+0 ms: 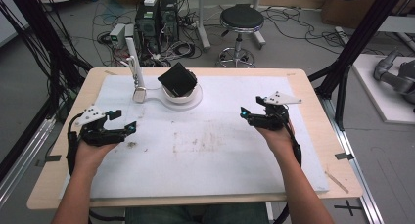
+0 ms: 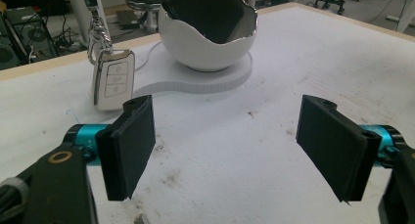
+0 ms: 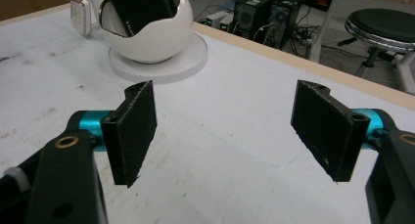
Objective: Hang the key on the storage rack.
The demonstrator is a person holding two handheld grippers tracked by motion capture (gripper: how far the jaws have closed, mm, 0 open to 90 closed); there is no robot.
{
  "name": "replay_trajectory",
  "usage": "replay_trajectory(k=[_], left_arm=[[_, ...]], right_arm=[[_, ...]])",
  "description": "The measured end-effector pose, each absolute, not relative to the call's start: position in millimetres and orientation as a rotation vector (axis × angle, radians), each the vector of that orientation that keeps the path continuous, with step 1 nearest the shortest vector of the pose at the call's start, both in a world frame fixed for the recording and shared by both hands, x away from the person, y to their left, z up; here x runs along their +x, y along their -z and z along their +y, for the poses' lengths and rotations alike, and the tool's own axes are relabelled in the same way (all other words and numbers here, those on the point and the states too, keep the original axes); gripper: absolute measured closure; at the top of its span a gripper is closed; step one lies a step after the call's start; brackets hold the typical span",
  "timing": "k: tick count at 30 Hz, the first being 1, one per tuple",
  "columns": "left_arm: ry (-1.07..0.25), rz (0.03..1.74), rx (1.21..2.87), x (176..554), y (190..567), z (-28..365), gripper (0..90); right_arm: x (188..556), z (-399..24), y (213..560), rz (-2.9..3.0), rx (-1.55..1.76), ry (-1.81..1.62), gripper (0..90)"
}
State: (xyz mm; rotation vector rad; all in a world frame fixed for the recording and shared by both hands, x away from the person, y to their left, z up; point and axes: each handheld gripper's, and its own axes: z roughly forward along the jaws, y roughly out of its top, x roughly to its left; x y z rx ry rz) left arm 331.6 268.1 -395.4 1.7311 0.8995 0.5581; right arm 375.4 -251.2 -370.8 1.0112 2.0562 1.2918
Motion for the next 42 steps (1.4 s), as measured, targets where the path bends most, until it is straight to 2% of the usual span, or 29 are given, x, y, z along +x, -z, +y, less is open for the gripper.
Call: replay_trajectory(k=[9, 42], left_arm=[[-0.554, 0.891, 1.732, 330, 398, 265, 21.9], [-0.535, 0.888, 1.737, 332, 401, 264, 21.8]], right_arm=[[368, -267, 392, 2.046, 1.082, -1.282, 21.1], [367, -278, 398, 2.013, 1.13, -1.258, 20.8]])
